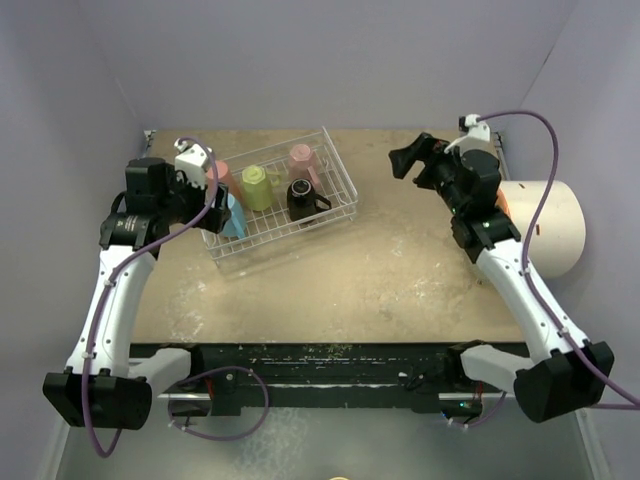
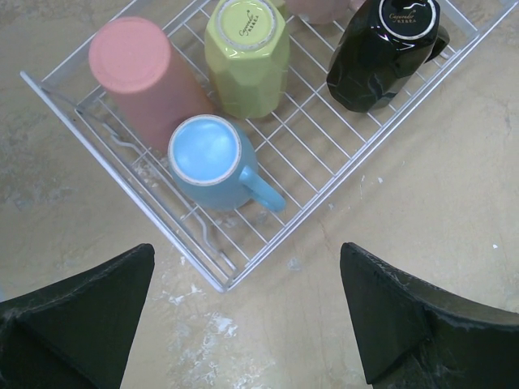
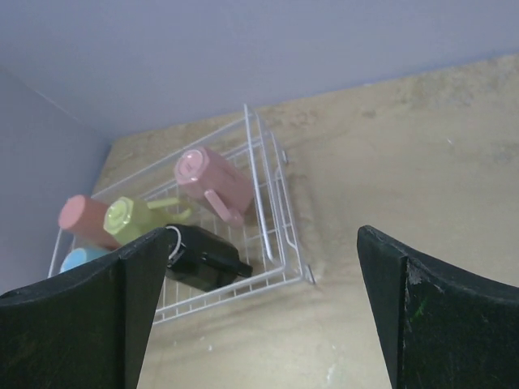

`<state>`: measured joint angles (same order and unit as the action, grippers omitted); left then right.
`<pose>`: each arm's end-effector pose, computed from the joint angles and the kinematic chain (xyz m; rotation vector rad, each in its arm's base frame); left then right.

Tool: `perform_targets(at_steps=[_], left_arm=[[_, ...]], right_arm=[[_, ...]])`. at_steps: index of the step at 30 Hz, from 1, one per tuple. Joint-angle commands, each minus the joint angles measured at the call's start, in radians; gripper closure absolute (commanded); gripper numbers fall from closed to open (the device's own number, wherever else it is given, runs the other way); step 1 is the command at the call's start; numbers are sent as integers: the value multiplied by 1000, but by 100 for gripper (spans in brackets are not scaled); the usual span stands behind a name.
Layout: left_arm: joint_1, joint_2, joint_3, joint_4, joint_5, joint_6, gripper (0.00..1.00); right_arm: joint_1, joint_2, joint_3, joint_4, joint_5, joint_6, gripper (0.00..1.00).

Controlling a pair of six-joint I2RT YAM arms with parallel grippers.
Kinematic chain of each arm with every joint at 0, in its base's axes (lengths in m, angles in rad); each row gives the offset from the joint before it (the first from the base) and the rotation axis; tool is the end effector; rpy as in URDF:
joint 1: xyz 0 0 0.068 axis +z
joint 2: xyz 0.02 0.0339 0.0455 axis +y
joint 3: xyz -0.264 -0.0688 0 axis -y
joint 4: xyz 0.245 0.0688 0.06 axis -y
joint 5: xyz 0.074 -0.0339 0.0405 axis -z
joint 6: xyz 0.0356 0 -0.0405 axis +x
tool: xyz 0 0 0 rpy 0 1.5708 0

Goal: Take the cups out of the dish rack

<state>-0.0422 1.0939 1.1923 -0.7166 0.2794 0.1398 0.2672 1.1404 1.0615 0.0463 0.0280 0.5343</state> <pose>0.2243 -0.0193 0.3691 0.3534 2.1434 -0.2498 0.2591 0.0699 0.3904 0.2398 1.6185 0.5966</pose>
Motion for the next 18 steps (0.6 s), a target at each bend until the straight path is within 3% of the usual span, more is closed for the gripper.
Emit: perform_targets(at_steps=[1,5,11,18], left_arm=[[-2,3,18,32,38,-20,1],[-2,18,26,42,48,-16,1],[-2,63,91,0,124,-4,1],[-2,71,133,-42,192,-4,1]], right_arm=[[39,157,158,-4,-86,-136,3],[164,304,289,-80,-12,-322,11],[200,416,338,-85,-144,-443,11],[330,589,429,-175,-12,-577,12]])
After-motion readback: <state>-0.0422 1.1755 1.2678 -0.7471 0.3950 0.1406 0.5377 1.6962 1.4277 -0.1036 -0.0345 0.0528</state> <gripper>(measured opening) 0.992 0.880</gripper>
